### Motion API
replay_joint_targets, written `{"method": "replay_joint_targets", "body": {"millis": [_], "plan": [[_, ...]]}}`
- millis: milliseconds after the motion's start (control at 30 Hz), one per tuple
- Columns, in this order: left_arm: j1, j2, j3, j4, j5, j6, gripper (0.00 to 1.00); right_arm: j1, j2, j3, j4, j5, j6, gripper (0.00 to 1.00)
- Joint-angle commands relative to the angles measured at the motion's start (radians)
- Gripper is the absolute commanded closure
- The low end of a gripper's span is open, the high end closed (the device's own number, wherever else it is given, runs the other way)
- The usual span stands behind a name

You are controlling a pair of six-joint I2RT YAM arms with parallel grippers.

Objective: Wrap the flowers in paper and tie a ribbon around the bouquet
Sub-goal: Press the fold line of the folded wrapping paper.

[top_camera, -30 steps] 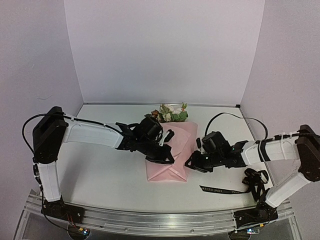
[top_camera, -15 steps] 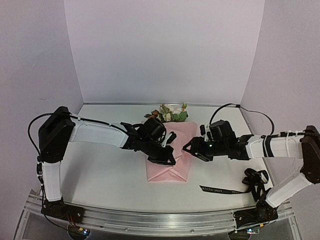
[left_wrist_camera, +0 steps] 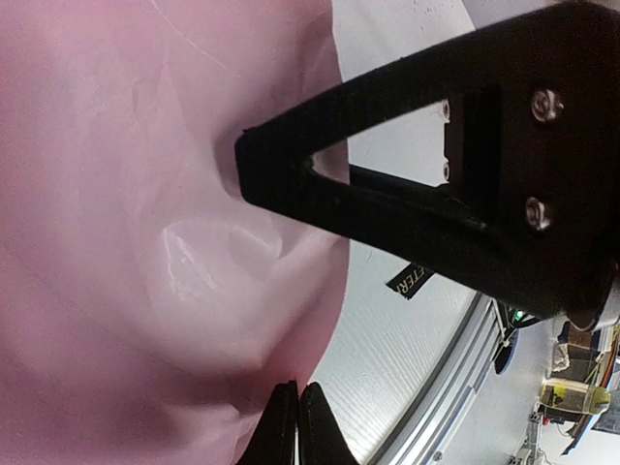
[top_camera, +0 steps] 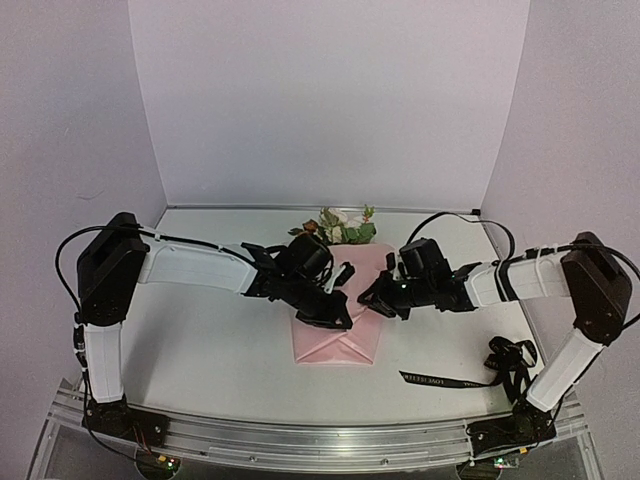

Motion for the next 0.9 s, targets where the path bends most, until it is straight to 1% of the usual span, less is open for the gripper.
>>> {"method": "replay_joint_targets", "body": {"millis": [0,67,133,167,233,400,467,567,633,767,867], "plan": [[-0.004,-0.038,0.024,-0.019,0.005,0.02,0.88,-0.019,0.035,0.056,0.043,-0.023,0.0,0.94],[-0.003,-0.068,0.006,-0.018,-0.009,0.014,0.78,-0.036,0.059,0.061,0.041,-0.039,-0.012,0.99],[-0.002,-0.111,-0.021,-0.01,-0.023,0.005,0.67,-0.052,0.09,0.071,0.041,-0.06,-0.02,1.0],[0.0,-0.135,-0.038,-0.005,-0.032,-0.001,0.64,-0.057,0.105,0.077,0.041,-0.068,-0.026,1.0],[0.006,-0.176,-0.079,0.005,-0.039,-0.017,0.6,-0.064,0.124,0.088,0.041,-0.083,-0.039,1.0],[0.05,-0.265,-0.21,0.025,-0.065,-0.075,0.62,-0.072,0.142,0.089,0.041,-0.083,-0.06,1.0],[0.08,-0.297,-0.279,0.048,-0.074,-0.106,0.63,-0.076,0.139,0.08,0.041,-0.075,-0.065,1.0],[0.137,-0.332,-0.36,0.103,-0.049,-0.151,0.66,-0.076,0.134,0.065,0.041,-0.068,-0.067,1.0],[0.15,-0.336,-0.373,0.119,-0.033,-0.153,0.66,-0.076,0.133,0.051,0.042,-0.058,-0.067,1.0],[0.152,-0.294,-0.364,0.133,0.014,-0.152,0.68,-0.075,0.125,0.025,0.043,-0.032,-0.079,1.0],[0.15,-0.261,-0.356,0.142,0.049,-0.157,0.72,-0.079,0.115,0.007,0.043,-0.008,-0.091,1.0]]}}
